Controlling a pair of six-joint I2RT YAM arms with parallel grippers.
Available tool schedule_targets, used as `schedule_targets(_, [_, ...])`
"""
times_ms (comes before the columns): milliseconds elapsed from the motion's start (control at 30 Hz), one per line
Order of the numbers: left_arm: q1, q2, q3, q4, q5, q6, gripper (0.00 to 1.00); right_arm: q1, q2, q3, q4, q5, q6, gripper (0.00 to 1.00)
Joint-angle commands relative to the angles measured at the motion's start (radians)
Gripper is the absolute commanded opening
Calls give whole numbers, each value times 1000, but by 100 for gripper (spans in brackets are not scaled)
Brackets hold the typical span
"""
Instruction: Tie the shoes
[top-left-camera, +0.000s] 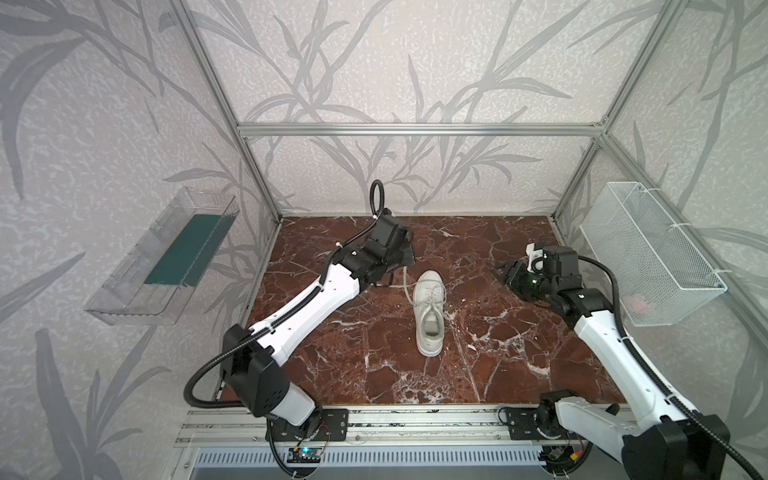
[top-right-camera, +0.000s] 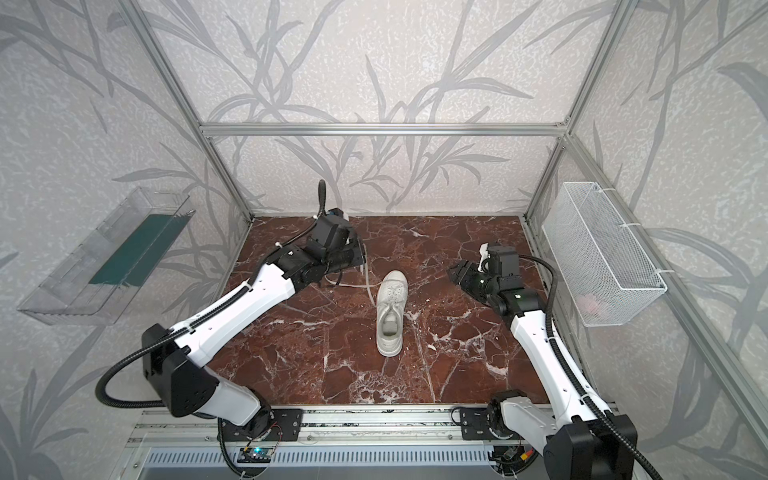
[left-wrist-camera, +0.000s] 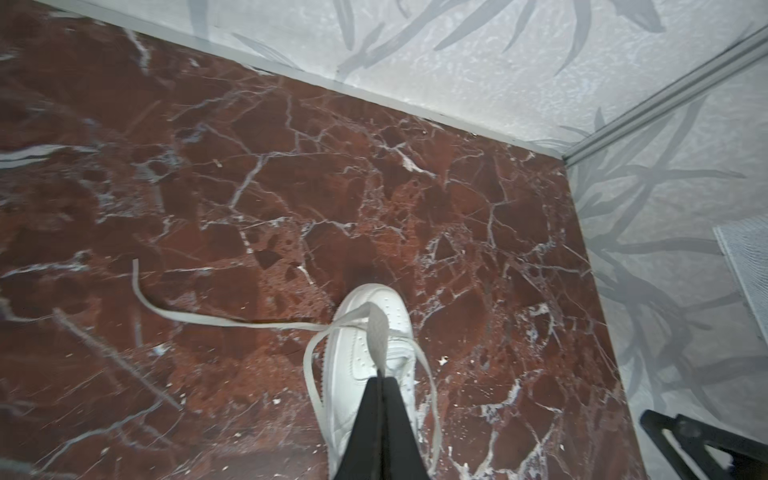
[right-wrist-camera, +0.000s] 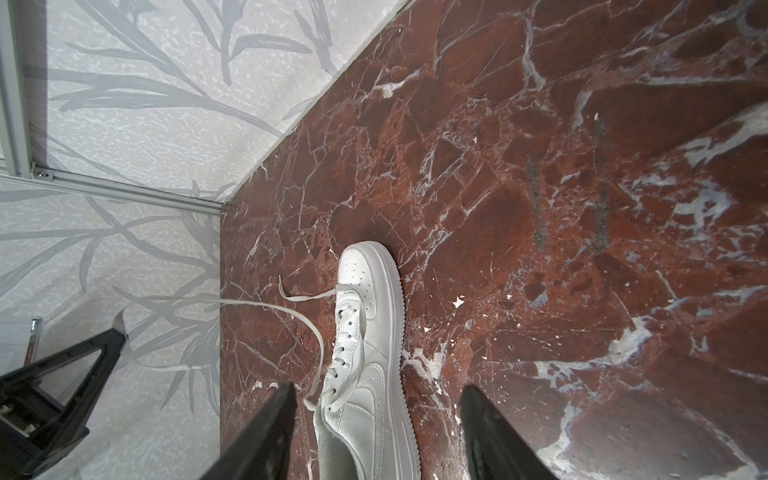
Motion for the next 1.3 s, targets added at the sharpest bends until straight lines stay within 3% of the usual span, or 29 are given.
schedule_targets(0, [-39, 85, 116, -2, 82, 12, 3, -21, -22, 5, -30, -2, -22, 64])
schedule_targets(267, [-145, 321, 325, -8, 145, -33, 2, -172, -62, -20, -52, -84, -45, 64])
schedule_targets(667, [-279, 602, 501, 13, 215, -91, 0, -340, -81, -44, -90, -189, -100, 64])
schedule_targets(700, [-284, 617, 511, 9, 216, -93, 4, -340, -80, -42, -95, -191, -106, 64])
schedule_targets(833, [-300, 657, 551, -7, 216, -82, 37, -341, -75, -39, -99, -190, -108, 64])
schedule_targets(867, [-303, 662, 559, -13, 217, -76, 41, -340, -72, -40, -101, -186, -109, 64])
schedule_targets(1000, [-303, 658, 568, -40, 201, -48, 50, -341, -61, -36, -104, -182, -132, 64])
schedule_targets(1267, [-288, 598, 565, -107, 119, 36, 51, -339, 1, -50, -143, -139, -214, 63])
